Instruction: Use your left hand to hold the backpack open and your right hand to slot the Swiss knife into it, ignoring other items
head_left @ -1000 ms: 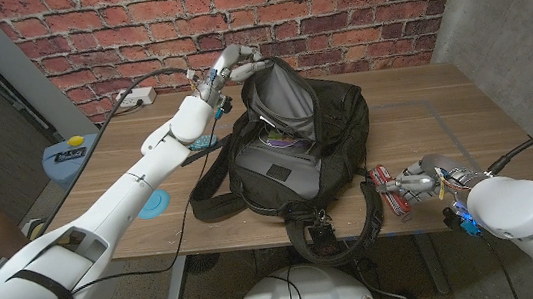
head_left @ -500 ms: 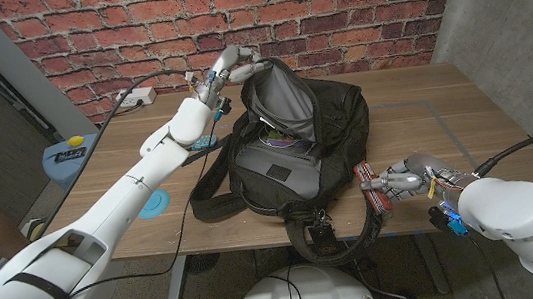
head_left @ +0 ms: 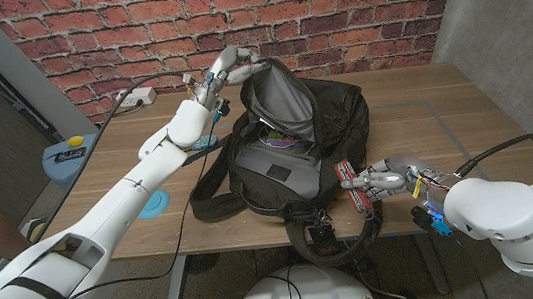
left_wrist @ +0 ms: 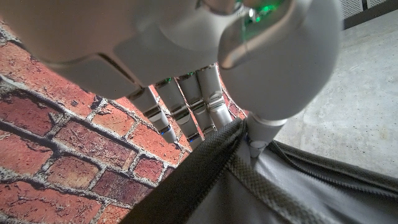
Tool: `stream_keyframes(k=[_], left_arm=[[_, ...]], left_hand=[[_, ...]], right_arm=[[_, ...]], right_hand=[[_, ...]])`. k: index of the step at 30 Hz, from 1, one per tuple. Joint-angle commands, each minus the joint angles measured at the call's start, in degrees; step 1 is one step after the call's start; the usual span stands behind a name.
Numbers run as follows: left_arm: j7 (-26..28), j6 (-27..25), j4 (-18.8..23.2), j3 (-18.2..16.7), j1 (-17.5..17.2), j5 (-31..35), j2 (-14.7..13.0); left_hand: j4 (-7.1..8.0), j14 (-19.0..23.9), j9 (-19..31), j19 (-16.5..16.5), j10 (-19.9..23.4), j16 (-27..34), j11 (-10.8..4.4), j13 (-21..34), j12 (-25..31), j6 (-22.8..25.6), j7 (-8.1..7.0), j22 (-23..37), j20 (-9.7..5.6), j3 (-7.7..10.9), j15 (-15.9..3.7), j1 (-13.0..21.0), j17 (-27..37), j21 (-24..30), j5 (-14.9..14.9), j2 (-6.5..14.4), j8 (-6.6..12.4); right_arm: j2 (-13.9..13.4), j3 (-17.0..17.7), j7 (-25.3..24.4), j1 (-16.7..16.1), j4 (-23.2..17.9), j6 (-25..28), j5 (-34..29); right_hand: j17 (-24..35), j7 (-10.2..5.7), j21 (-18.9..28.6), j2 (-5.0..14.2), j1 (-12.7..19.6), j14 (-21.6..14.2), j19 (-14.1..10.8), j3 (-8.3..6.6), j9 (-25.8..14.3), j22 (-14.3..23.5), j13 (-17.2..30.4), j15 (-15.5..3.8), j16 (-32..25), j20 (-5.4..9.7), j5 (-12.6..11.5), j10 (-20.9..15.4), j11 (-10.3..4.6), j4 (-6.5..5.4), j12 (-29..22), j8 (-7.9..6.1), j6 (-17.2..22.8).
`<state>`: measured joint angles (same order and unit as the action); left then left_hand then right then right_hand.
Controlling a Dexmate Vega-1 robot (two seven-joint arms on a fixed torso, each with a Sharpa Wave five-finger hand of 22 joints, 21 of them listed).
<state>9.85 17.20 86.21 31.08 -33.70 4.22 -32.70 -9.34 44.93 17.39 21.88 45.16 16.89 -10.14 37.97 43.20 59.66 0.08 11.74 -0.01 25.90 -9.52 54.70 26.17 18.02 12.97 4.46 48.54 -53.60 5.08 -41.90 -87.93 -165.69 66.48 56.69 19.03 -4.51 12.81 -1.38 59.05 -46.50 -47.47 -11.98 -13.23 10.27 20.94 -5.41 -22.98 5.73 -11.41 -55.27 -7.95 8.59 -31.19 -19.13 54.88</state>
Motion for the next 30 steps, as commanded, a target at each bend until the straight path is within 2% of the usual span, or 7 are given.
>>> stream_keyframes(k=[1,4,9,11,16,30], left_arm=[[0.8,0.2,1.6,-0.9,-1.7,-0.3,-0.6],[1.1,-0.3,2.6,-1.2,-2.6,-0.3,-1.0],[1.5,-0.9,3.7,-1.7,-3.3,-0.2,-1.4],[1.6,-1.2,4.2,-1.9,-3.7,-0.2,-1.6],[1.7,-1.3,4.3,-2.1,-4.0,-0.3,-1.7],[2.8,0.1,2.5,-3.1,-4.5,-1.5,-1.3]], left_hand=[[-0.06,0.4,0.3,-0.2,0.8,-0.4,-0.45,0.1,-0.4,0.0,0.14,0.1,0.16,0.48,0.09,0.2,0.2,0.2,0.2,0.4,0.40],[-0.05,0.5,0.2,-0.1,0.8,-0.3,-0.42,0.1,-0.4,0.0,0.18,0.1,0.14,0.44,0.08,0.2,0.3,0.2,0.2,0.4,0.40],[-0.05,0.5,0.3,-0.2,0.8,-0.3,-0.44,0.1,-0.4,-0.1,0.02,0.1,0.16,0.44,0.08,0.3,0.4,0.2,0.2,0.5,0.44],[-0.03,0.6,0.2,-0.2,0.8,-0.4,-0.45,0.1,-0.4,0.0,0.23,0.1,0.18,0.48,0.02,0.2,0.3,0.2,0.2,0.5,0.39],[-0.05,0.5,0.2,-0.2,0.8,-0.3,-0.41,0.2,-0.4,0.0,0.21,0.1,0.16,0.43,0.05,0.2,0.4,0.2,0.2,0.4,0.43],[-0.03,0.7,0.3,-0.3,0.8,-0.4,-0.39,0.2,-0.5,-0.1,0.26,0.1,0.20,0.50,0.04,0.2,0.4,0.3,0.2,0.4,0.48]], right_arm=[[-2.7,-6.8,4.3,3.9,3.0,-6.4,-4.0],[-3.9,-8.4,6.4,4.7,4.6,-9.5,-5.6],[-4.6,-10.5,7.5,6.2,5.8,-11.7,-6.6],[-4.5,-12.9,8.0,8.4,6.6,-12.3,-7.0],[-4.3,-15.9,8.7,11.3,7.8,-13.4,-6.9],[-2.3,-24.2,8.7,21.3,10.6,-10.8,-5.4]], right_hand=[[0.1,0.02,0.1,3.17,2.8,-0.5,-0.5,0.26,-0.1,0.1,0.2,-7.37,-0.1,-0.28,0.1,-0.6,-0.23,-0.19,-0.4,-0.30,0.4],[0.2,0.12,0.1,3.20,2.9,-0.6,-0.5,0.29,-0.1,0.1,0.2,-7.38,-0.2,-0.29,0.1,-0.5,-0.14,-0.18,-0.4,-0.25,0.3],[0.2,0.17,0.1,3.24,3.0,-0.6,-0.5,0.34,-0.1,0.1,0.2,-7.40,-0.2,-0.28,0.1,-0.5,-0.10,-0.16,-0.3,-0.19,0.3],[0.2,0.14,0.0,3.28,2.9,-0.6,-0.5,0.38,-0.1,0.1,0.2,-7.34,-0.2,-0.28,0.1,-0.5,-0.03,-0.19,-0.3,-0.17,0.3],[0.2,0.16,0.1,3.30,3.0,-0.6,-0.6,0.46,-0.1,0.1,0.2,-7.34,-0.2,-0.33,0.2,-0.6,0.06,-0.19,-0.3,-0.13,0.4],[0.3,0.29,0.1,3.38,3.2,-0.6,-0.6,0.66,-0.2,0.1,0.1,-7.34,-0.1,-0.44,0.3,-0.4,0.18,-0.16,-0.2,0.05,0.4]])
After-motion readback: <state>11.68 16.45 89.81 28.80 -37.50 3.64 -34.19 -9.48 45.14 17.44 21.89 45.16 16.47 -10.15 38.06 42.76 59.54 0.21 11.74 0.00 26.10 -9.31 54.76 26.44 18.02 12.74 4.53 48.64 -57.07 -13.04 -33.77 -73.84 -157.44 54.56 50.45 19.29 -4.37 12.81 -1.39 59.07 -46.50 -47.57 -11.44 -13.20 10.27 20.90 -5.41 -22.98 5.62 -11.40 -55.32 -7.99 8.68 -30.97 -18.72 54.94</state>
